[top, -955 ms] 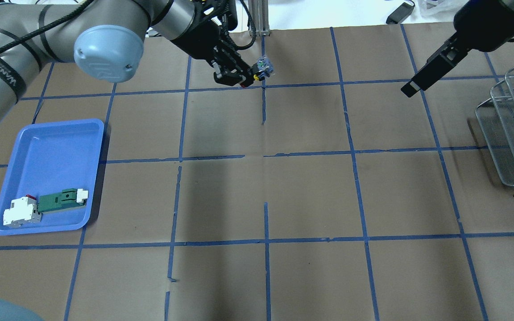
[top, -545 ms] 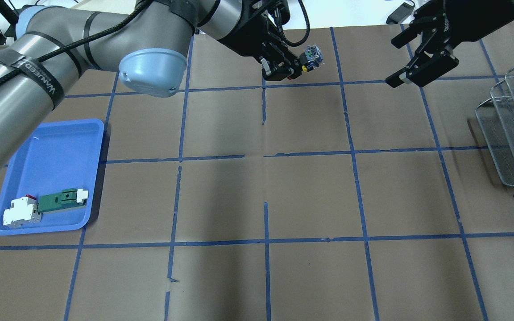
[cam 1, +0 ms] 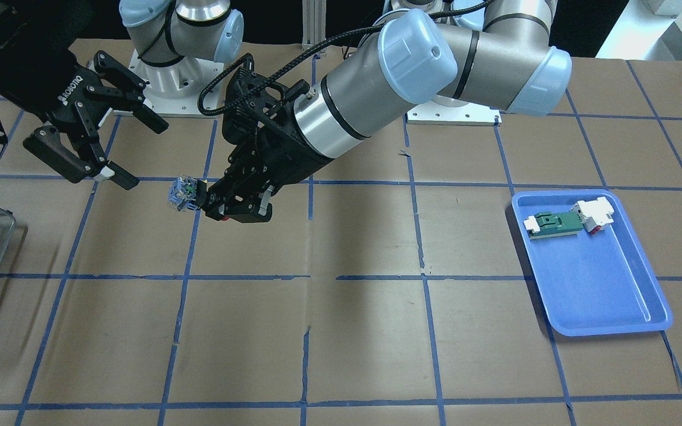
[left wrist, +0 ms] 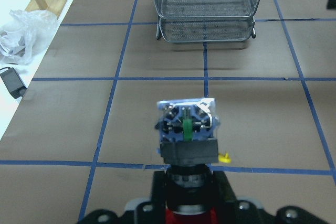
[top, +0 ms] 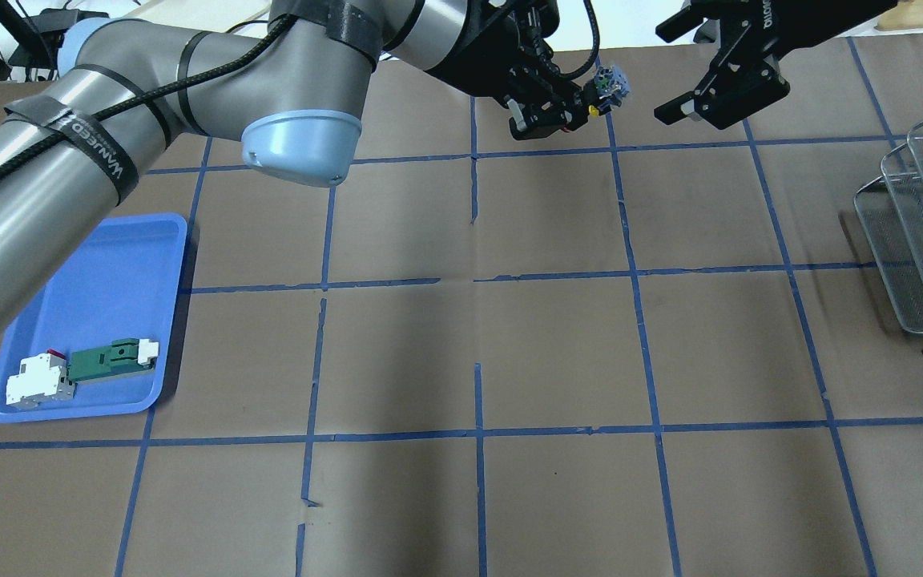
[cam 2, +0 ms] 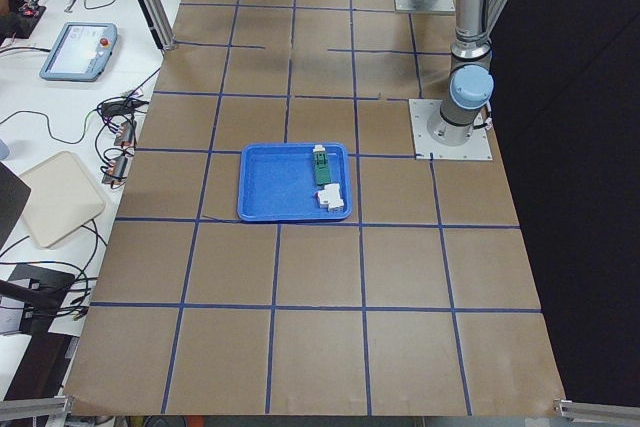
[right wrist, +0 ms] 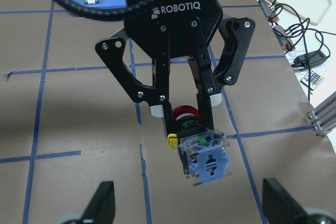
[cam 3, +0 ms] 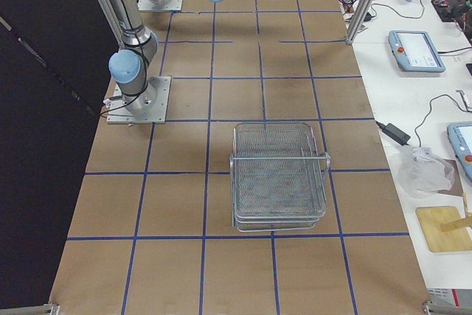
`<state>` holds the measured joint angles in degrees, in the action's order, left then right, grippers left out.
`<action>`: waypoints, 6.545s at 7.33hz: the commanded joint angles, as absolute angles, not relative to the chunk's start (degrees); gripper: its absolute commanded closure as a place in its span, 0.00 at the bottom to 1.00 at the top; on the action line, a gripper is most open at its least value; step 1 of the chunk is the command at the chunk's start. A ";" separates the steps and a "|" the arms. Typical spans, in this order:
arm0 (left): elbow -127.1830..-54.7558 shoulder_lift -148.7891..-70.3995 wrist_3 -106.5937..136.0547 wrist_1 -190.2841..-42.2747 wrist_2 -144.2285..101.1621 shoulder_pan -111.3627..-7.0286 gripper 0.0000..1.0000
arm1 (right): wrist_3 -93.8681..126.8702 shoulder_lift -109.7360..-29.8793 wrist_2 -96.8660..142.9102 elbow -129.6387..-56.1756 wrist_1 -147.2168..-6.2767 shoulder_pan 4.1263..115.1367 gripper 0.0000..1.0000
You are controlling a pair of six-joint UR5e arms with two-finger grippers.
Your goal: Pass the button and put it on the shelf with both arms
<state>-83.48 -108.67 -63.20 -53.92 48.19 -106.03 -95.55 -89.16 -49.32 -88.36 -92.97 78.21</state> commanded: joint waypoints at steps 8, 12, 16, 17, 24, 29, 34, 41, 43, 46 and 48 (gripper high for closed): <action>-85.43 -103.62 -60.82 -53.61 46.76 -106.44 1.00 | -93.26 -89.56 -49.13 -88.24 -93.96 81.03 0.00; -85.52 -103.45 -60.82 -53.53 46.76 -106.52 1.00 | -93.25 -90.79 -49.13 -88.51 -94.04 81.65 0.09; -85.52 -103.36 -60.82 -53.44 46.67 -106.52 1.00 | -93.34 -90.70 -49.04 -88.77 -94.92 81.56 0.99; -85.43 -103.10 -60.82 -53.52 47.28 -106.61 0.04 | -93.34 -90.70 -49.04 -88.77 -94.92 81.56 1.00; -84.99 -97.84 -58.54 -69.46 61.58 -100.05 0.00 | -94.03 -86.15 -56.12 -88.95 -97.37 74.84 1.00; -88.49 -93.61 -50.20 -80.07 82.51 -93.98 0.00 | -100.79 -74.02 -65.22 -88.07 -106.15 46.02 1.00; -91.23 -91.85 -27.34 -78.48 95.17 -92.37 0.00 | -101.35 -73.65 -65.91 -88.77 -106.17 39.81 0.80; -89.03 -91.76 2.37 -88.66 90.27 -92.29 0.00 | -85.67 -76.62 -71.55 -89.03 -100.58 41.73 0.00; -90.52 -91.06 1.76 -88.60 90.70 -92.55 0.00 | -69.87 -82.93 -74.94 -89.03 -95.99 51.62 0.00; -90.62 -90.79 1.93 -87.10 90.35 -91.76 0.00 | -37.02 -92.62 -82.33 -89.03 -91.50 73.31 0.00; -89.57 -91.23 1.93 -87.19 90.26 -91.67 0.00 | -14.20 -92.64 -86.64 -88.68 -91.76 86.86 0.00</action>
